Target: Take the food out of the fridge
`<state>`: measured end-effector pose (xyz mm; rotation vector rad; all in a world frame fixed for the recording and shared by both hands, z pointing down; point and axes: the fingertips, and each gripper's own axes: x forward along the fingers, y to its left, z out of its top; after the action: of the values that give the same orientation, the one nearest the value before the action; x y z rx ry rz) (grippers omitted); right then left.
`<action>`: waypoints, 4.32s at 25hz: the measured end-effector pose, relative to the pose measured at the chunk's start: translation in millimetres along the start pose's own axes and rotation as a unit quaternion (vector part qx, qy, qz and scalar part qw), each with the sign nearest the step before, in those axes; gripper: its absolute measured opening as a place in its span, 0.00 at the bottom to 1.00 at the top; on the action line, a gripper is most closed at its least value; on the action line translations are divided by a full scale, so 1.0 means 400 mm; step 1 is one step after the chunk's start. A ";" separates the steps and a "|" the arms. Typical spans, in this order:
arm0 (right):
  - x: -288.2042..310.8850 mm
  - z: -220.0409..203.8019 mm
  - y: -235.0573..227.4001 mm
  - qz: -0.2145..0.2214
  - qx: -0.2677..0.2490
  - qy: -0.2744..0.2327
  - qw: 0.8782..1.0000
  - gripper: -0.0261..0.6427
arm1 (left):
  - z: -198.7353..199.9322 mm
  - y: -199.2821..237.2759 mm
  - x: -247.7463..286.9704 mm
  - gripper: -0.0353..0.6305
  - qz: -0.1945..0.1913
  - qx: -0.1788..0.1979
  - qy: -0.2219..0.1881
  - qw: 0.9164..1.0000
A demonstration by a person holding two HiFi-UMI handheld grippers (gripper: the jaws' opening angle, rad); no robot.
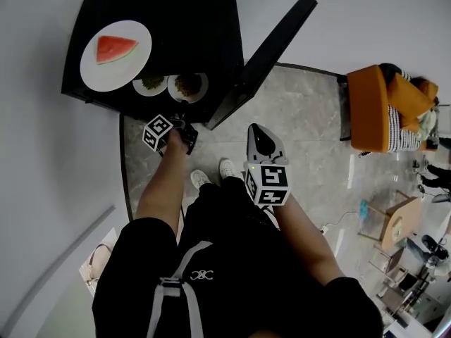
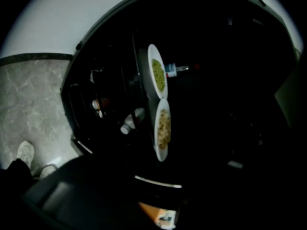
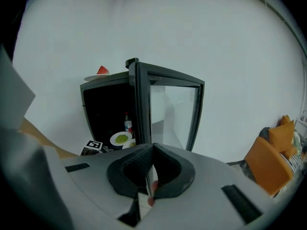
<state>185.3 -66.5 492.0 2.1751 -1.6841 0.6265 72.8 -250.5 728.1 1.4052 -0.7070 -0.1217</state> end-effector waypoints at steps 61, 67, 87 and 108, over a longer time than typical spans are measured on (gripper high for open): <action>0.032 -0.033 0.201 0.176 -0.043 -0.002 0.984 0.03 | -0.177 -0.494 -0.657 0.06 -0.153 0.010 0.005 0.988; 0.013 -0.034 0.193 0.177 -0.040 -0.008 0.983 0.03 | -0.204 -0.605 -0.663 0.06 -0.197 -0.002 0.003 0.980; -0.020 -0.006 0.137 0.150 -0.023 -0.027 0.988 0.03 | -0.133 -0.868 -0.524 0.06 -0.235 0.042 0.020 0.971; -0.041 -0.025 0.076 0.115 -0.006 -0.018 0.993 0.03 | -0.058 -0.882 -0.352 0.08 -0.223 0.005 0.013 0.975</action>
<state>150.8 -55.5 491.5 2.0103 -1.9713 0.6357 87.8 -232.1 348.3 1.5546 -0.3598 -0.4516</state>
